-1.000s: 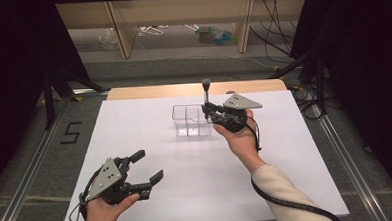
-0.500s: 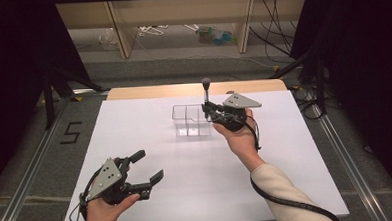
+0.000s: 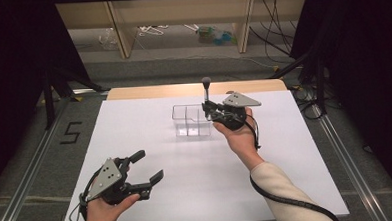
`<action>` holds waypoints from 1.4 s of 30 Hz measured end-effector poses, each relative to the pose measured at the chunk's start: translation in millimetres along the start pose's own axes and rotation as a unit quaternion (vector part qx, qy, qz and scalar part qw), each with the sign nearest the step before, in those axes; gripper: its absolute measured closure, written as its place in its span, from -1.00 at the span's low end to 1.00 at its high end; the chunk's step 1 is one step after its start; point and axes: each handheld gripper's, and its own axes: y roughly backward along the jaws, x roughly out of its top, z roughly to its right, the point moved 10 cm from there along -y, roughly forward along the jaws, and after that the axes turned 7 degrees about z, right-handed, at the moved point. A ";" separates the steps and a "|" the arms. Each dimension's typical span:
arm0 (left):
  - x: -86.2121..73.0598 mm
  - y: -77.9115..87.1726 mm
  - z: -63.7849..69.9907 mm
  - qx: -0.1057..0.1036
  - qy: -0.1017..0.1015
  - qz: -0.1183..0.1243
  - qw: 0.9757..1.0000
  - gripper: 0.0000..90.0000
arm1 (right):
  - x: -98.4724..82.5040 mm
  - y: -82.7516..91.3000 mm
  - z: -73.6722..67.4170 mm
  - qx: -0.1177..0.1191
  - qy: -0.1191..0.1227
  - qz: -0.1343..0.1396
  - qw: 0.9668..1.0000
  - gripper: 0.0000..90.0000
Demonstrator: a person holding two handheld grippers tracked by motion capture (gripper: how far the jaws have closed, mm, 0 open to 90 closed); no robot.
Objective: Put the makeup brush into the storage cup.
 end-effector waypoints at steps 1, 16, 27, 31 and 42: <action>-0.1 0.0 0.1 0.000 0.001 0.000 1.000 -0.64 | -1.1 0.2 -1.7 0.002 -0.009 -0.005 1.000 0.76; -0.7 0.1 0.1 -0.001 -0.001 -0.002 1.000 -0.64 | -1.8 -4.0 1.7 0.000 -0.001 -0.003 1.000 0.76; -0.7 0.2 0.1 0.000 0.000 -0.002 1.000 -0.64 | -1.5 -7.0 2.6 -0.001 0.002 -0.002 1.000 0.76; -0.9 0.2 -0.1 0.000 -0.001 -0.002 1.000 -0.64 | -1.5 -7.8 2.6 -0.003 0.002 -0.003 1.000 0.76; -1.2 0.4 -0.2 0.000 -0.002 -0.003 1.000 -0.64 | -1.6 -9.4 4.1 -0.004 0.002 -0.004 1.000 0.76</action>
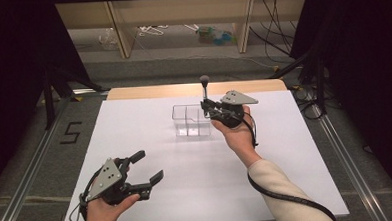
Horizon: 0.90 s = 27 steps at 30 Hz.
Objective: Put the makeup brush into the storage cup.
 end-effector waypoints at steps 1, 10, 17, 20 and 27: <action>0.1 0.0 0.0 0.000 0.001 0.000 1.000 -0.64 | 0.2 -0.4 0.0 0.001 0.000 0.002 1.000 0.76; 0.2 0.0 -0.1 0.001 0.001 0.001 1.000 -0.64 | -0.1 -1.4 1.6 -0.001 -0.001 0.000 1.000 0.76; 0.4 0.2 -0.2 0.001 0.002 0.001 1.000 -0.64 | -0.9 -2.6 3.1 -0.003 -0.002 -0.001 1.000 0.76; 0.4 0.3 -0.2 0.001 0.002 0.002 1.000 -0.64 | -2.0 -2.5 2.1 -0.002 -0.007 -0.005 1.000 0.76; 0.3 0.3 -0.3 0.001 0.001 0.001 1.000 -0.64 | -1.9 -4.0 3.9 -0.005 -0.004 -0.002 1.000 0.76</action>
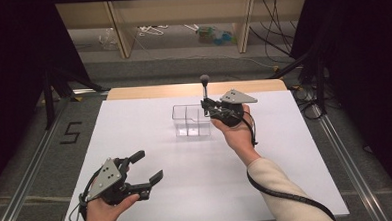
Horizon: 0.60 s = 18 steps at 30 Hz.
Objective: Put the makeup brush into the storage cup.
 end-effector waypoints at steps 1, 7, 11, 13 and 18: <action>0.0 0.0 0.0 0.000 0.000 0.000 1.000 -0.64 | -0.2 0.1 -0.6 0.001 -0.003 -0.002 1.000 0.76; 0.0 0.0 -0.2 0.000 0.000 0.000 1.000 -0.64 | 1.3 -1.0 2.1 -0.001 0.004 0.002 1.000 0.76; 0.0 0.1 -0.1 0.000 0.001 0.000 1.000 -0.64 | 0.3 -2.3 1.2 0.002 0.001 0.000 1.000 0.76; 0.0 0.1 -0.1 0.000 0.001 0.000 1.000 -0.64 | -1.3 -2.3 -0.3 0.003 -0.006 -0.006 1.000 0.76; -0.2 0.2 -0.1 0.000 0.001 0.000 1.000 -0.64 | -0.7 -3.3 0.9 0.001 -0.004 -0.004 1.000 0.76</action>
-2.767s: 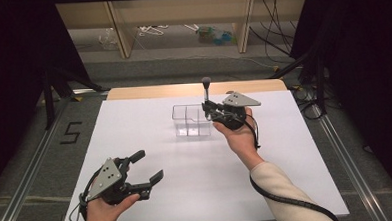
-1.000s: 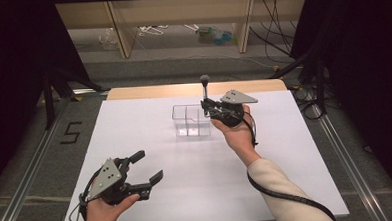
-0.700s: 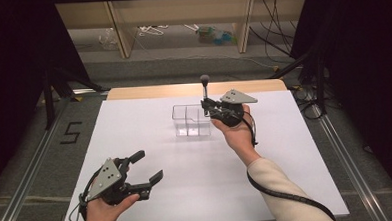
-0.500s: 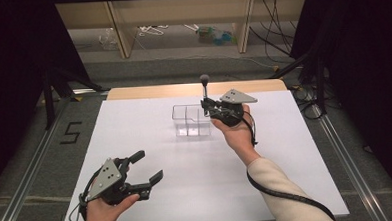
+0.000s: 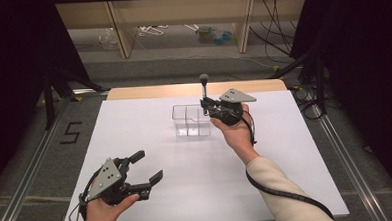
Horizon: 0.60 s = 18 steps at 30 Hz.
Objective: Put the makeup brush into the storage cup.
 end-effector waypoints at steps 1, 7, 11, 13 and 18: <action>0.1 0.0 0.0 0.000 0.000 0.000 1.000 -0.64 | 0.9 -0.6 1.3 -0.001 0.006 0.005 1.000 0.76; 0.0 -0.2 0.1 0.000 -0.001 0.000 1.000 -0.64 | 0.4 -1.5 1.4 0.001 0.005 0.004 1.000 0.76; -0.4 -0.1 0.4 0.001 0.004 0.000 1.000 -0.64 | 0.9 -2.4 2.3 -0.001 0.006 0.005 1.000 0.76; -0.1 -0.1 -0.1 0.000 -0.001 0.000 1.000 -0.64 | 1.4 -3.3 2.7 -0.001 0.008 0.008 1.000 0.76; -0.1 0.0 -0.2 0.000 -0.001 0.000 1.000 -0.64 | -0.5 -3.7 1.0 0.003 0.000 0.001 1.000 0.76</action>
